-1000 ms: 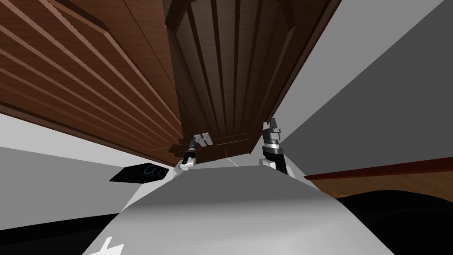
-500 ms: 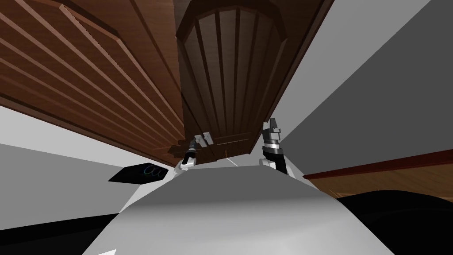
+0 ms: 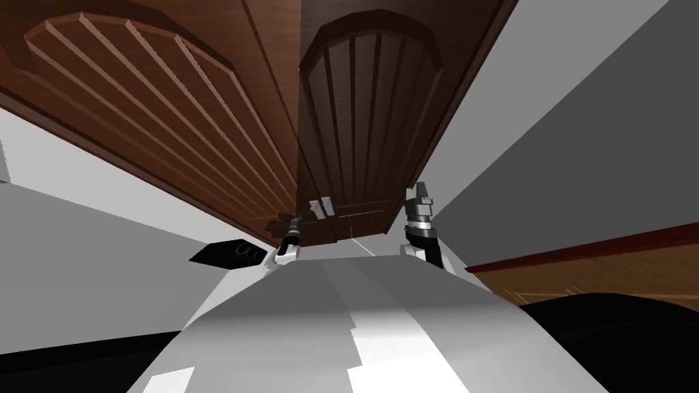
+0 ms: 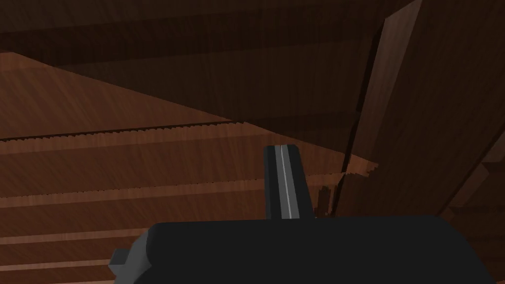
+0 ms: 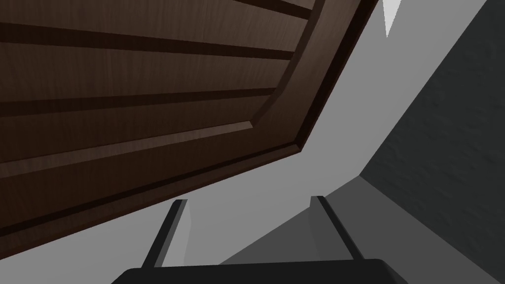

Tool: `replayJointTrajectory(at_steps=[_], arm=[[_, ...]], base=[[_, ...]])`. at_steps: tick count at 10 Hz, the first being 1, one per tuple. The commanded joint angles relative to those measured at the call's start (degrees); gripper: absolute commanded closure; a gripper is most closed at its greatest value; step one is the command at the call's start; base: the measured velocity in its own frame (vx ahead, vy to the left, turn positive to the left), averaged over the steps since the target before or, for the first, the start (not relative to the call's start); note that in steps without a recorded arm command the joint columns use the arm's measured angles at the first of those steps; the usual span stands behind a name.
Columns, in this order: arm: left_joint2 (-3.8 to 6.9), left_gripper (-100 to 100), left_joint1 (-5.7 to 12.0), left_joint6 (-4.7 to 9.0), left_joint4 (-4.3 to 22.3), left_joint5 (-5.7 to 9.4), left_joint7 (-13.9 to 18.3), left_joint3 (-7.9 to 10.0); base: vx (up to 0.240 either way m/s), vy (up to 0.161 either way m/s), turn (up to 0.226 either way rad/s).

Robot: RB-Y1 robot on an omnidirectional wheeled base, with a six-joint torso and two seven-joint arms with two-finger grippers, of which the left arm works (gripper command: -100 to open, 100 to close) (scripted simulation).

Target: Pull the door open

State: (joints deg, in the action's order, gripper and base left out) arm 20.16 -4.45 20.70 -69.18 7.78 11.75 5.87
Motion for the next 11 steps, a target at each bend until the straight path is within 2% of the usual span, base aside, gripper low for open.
replayJointTrajectory(at_steps=[1,4,5,6,9,11], arm=[[0.08,-100,-0.35,0.05,-0.9,-0.01,0.5,-0.86],[-0.07,-100,-0.65,0.11,-2.7,-0.14,1.1,-2.71],[-0.09,-100,-0.24,0.11,-2.0,-0.13,1.0,-2.32],[0.56,-100,-1.05,-0.10,-1.0,0.07,0.7,-0.74],[1.22,-100,-1.50,-0.23,1.0,0.29,0.1,1.68],[0.85,-100,-0.85,-0.15,1.1,0.20,0.0,1.53]], base=[[-0.192,-0.037,-0.051],[-0.180,-0.083,-0.060],[-0.064,-0.036,-0.008],[-0.039,0.050,0.202],[0.035,0.117,0.124],[0.170,0.035,-0.049]])
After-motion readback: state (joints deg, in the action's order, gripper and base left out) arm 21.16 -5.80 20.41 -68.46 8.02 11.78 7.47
